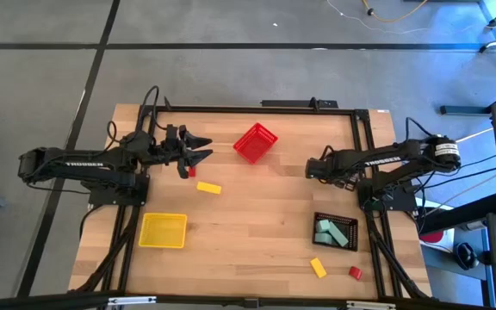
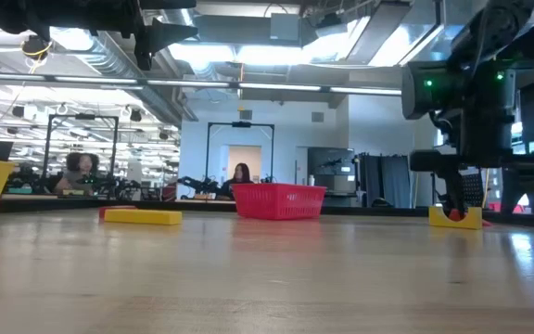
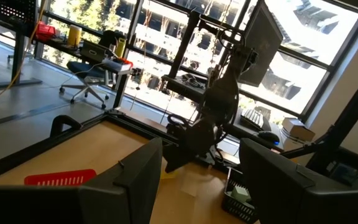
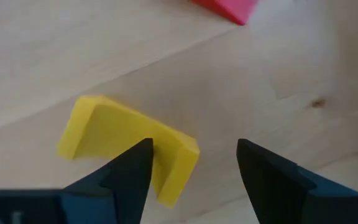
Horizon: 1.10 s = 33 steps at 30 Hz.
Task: Sort & place blocks by color
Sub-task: Put the top right yellow block into the red bin
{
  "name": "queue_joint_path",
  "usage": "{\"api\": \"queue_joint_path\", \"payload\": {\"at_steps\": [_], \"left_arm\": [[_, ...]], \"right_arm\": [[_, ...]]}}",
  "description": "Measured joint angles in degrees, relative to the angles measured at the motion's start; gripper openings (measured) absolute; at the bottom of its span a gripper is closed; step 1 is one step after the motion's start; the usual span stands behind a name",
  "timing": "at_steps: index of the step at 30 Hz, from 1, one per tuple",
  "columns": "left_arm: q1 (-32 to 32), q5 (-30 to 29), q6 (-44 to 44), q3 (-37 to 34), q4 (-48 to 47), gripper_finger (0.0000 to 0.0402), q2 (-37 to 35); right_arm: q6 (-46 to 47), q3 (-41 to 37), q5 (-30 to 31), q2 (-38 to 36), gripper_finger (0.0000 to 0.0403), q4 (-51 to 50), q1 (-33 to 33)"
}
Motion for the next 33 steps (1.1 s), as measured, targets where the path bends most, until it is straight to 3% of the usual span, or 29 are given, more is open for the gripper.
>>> {"api": "queue_joint_path", "payload": {"at_steps": [10, 17, 22, 27, 33], "left_arm": [[0.00, 0.00, 0.03, 0.00, -0.02, 0.0207, 0.00], [0.00, -0.01, 0.04, 0.00, -0.02, 0.0207, 0.00], [-0.02, -0.13, 0.04, 0.00, -0.02, 0.0207, -0.02], [-0.04, -0.46, 0.04, 0.00, -0.02, 0.0207, 0.01], [-0.02, -0.46, 0.04, 0.00, -0.04, 0.0207, -0.02]], "right_arm": [[2.45, -0.39, 1.60, -0.03, 0.0168, -0.33, 0.00], [-3.82, -0.21, 3.58, -1.59, 0.0029, -2.99, 0.04], [-11.08, 0.46, 6.99, -10.39, 0.0028, -5.00, 0.22], [-26.27, 0.97, 13.44, -23.00, 0.0028, 1.72, 0.17], [-51.48, 0.99, 10.49, -32.34, 0.0028, 23.04, 0.17]]}}
